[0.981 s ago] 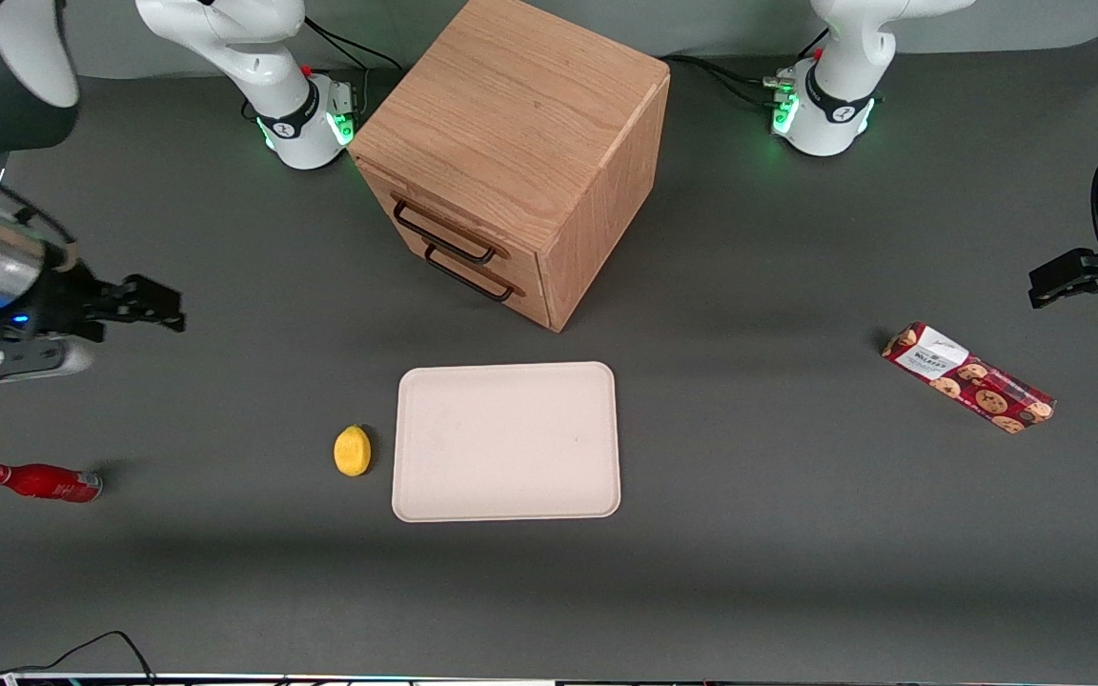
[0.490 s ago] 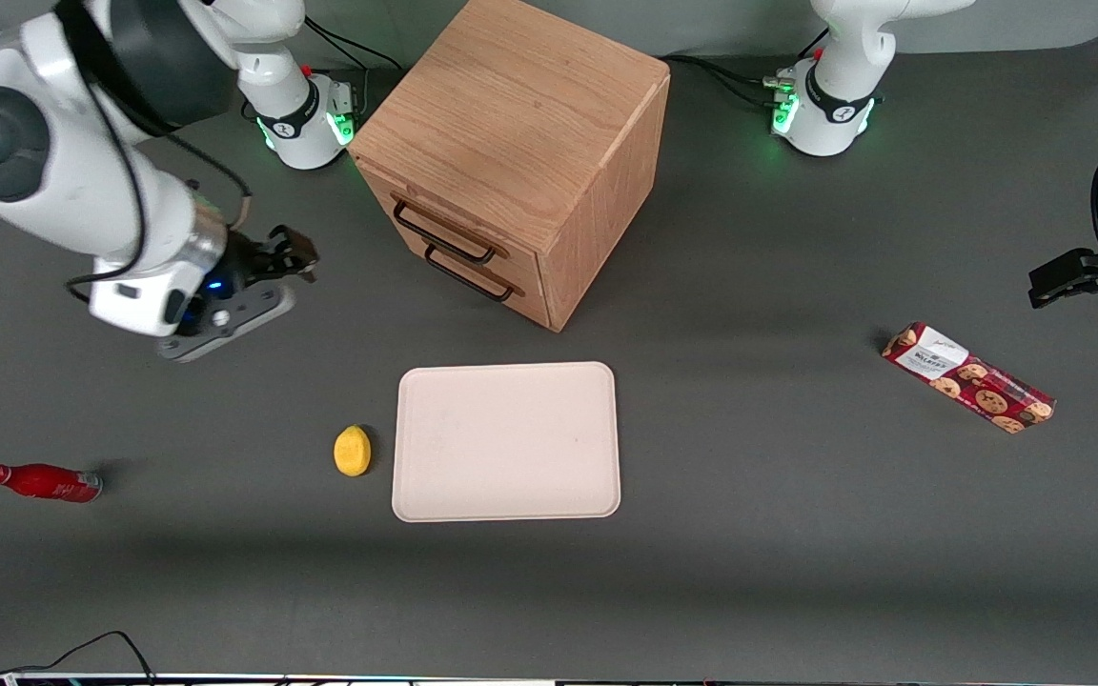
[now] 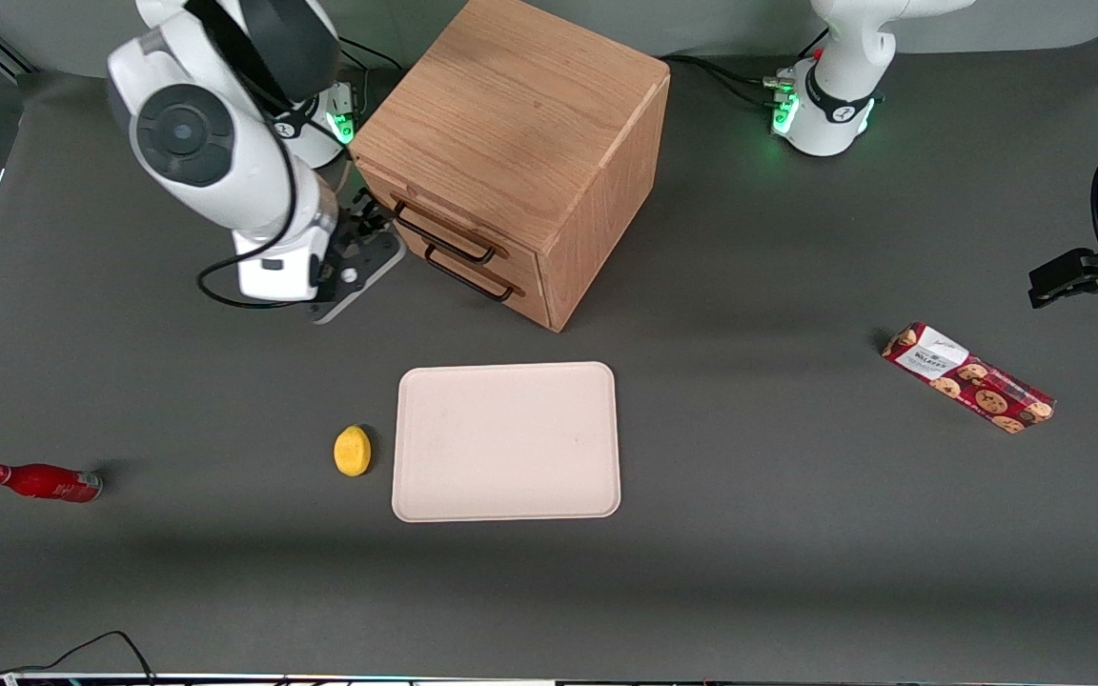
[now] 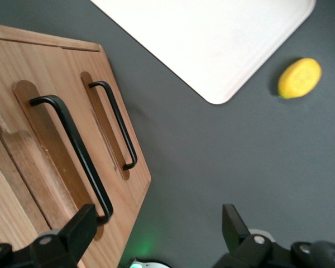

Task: Open upper drawer
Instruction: 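Move the right gripper to the upper drawer's black handle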

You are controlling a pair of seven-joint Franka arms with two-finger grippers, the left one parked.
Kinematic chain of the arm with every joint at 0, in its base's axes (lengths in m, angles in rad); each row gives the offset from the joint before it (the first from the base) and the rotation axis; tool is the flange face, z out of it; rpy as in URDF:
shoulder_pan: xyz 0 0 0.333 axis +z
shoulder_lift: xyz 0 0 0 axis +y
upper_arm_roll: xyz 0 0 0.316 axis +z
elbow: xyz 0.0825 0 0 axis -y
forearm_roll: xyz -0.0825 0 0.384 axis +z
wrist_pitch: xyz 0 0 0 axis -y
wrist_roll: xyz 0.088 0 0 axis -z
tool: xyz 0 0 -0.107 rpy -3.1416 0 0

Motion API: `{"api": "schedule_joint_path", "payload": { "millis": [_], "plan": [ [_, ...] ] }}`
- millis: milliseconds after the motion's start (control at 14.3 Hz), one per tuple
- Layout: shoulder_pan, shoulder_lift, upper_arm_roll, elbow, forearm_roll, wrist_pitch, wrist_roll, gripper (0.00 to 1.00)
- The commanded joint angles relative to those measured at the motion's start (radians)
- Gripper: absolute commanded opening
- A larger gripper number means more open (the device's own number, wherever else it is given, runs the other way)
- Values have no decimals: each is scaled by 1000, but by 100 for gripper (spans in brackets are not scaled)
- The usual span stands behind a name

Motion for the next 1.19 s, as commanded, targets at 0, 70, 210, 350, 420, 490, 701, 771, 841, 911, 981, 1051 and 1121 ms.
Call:
{"api": "schedule_joint_path", "payload": {
  "millis": [0,70,210,350,420,490,701,771,841,911,981,1051,1121],
  "plan": [
    [-25,-74,15,-137,79,109,-42,100],
    [-23,-82,15,-165,96,137,-49,100],
    [-23,-88,17,-200,114,173,-57,100],
    [-22,-88,19,-230,116,200,-57,100],
    [-22,-88,23,-248,116,215,-57,100],
    [-22,-90,34,-262,119,229,-57,100],
    [-22,-94,42,-300,136,265,-59,100],
    [-20,-94,42,-308,136,269,-57,100],
    [-19,-94,43,-312,136,278,-57,100],
    [-17,-94,43,-323,136,288,-57,100],
    [-17,-94,46,-332,136,301,-59,100],
    [-17,-94,48,-346,136,320,-57,100],
    [-17,-94,48,-357,136,338,-57,100]
  ]
}}
